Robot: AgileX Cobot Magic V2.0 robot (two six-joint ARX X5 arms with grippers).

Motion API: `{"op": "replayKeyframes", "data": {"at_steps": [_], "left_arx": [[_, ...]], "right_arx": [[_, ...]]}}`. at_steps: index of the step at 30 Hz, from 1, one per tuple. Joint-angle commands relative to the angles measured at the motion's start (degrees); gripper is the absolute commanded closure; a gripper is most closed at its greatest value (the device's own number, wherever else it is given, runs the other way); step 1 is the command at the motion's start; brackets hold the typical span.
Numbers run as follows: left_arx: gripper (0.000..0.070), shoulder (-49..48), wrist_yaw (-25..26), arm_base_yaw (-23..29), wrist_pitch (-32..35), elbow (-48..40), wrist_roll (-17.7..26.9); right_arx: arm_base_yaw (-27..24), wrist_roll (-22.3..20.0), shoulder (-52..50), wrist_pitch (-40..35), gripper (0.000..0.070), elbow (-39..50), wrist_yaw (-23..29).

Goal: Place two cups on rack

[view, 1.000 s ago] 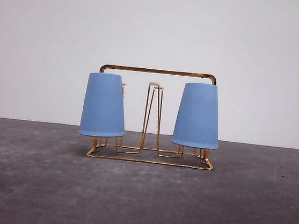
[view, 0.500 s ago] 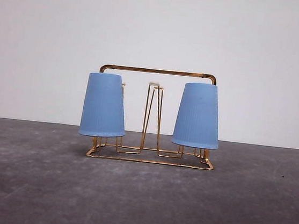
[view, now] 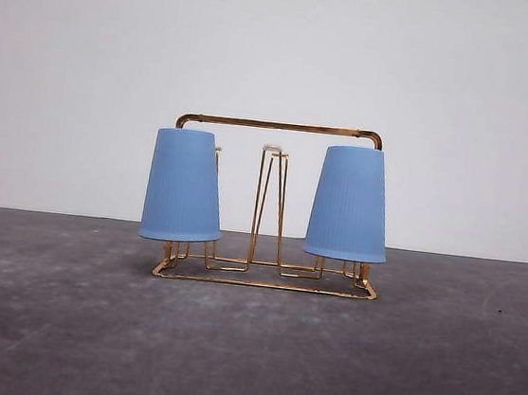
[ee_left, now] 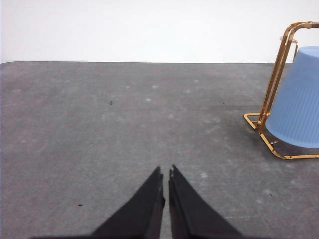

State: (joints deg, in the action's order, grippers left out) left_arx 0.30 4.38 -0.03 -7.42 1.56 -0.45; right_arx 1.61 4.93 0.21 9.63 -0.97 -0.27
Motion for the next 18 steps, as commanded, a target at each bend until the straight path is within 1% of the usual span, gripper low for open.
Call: {"op": "replayKeyframes", "data": {"at_steps": [1, 18], "left_arx": [[0.07, 0.0, -0.1, 0.0, 0.7, -0.9, 0.7], [0.07, 0.0, -0.1, 0.0, 0.7, -0.9, 0.7]], "right_arx": [[0.1, 0.6, 0.0, -0.6, 0.0683, 0.3, 0.1], [0.1, 0.6, 0.0, -0.6, 0.0683, 0.3, 0.1]]}}
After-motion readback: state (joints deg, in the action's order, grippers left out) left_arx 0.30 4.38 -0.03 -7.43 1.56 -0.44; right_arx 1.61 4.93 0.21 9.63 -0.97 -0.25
